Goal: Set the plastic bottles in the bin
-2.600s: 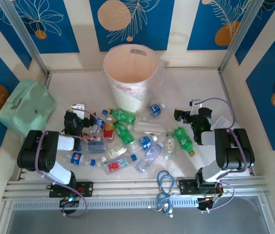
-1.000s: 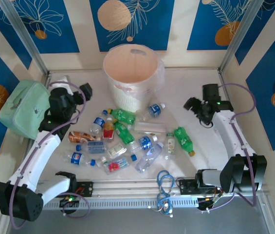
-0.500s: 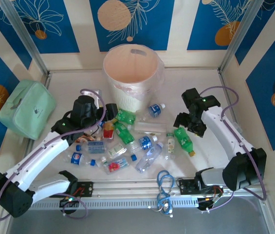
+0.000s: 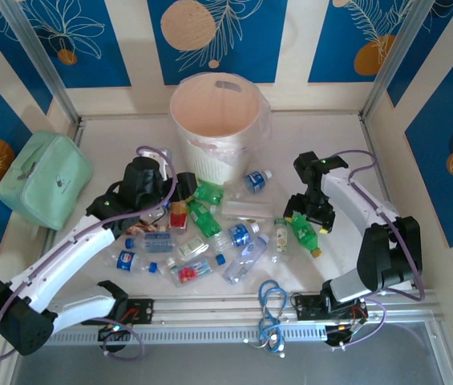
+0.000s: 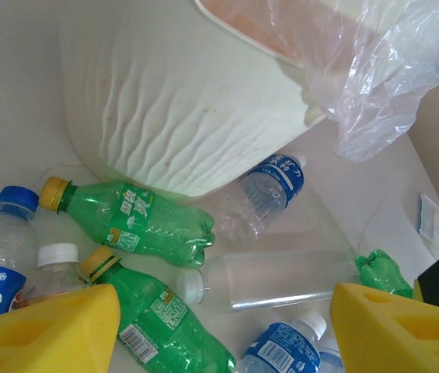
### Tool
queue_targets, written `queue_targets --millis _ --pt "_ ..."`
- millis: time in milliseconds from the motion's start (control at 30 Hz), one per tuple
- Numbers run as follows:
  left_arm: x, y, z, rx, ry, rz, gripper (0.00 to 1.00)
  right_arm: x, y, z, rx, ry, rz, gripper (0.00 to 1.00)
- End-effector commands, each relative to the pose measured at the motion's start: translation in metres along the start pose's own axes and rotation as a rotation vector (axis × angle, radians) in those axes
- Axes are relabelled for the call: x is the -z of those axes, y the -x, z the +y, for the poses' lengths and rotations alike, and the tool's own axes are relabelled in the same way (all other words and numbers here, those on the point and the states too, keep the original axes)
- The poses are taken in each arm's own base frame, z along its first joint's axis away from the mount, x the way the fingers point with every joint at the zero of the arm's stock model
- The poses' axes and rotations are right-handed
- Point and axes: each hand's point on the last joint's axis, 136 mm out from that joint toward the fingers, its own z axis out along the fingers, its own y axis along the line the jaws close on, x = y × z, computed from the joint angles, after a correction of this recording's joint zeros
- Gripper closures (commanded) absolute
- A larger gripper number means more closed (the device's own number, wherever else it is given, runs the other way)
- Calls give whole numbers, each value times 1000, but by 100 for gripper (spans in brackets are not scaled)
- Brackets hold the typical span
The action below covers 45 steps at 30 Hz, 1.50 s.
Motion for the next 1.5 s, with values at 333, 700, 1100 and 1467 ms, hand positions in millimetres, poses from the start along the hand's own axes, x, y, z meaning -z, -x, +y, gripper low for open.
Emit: queue_targets --millis 333,700,1100,1467 --pt "6 -7 11 86 61 7 32 -28 0 2 -31 34 94 10" --pt "9 -11 16 102 74 13 31 -46 2 0 -63 8 124 7" --pt "10 -13 15 111 71 19 31 -64 5 -14 -154 29 157 14" --pt "5 -16 13 123 58 33 31 -76 11 -20 -169 4 153 21"
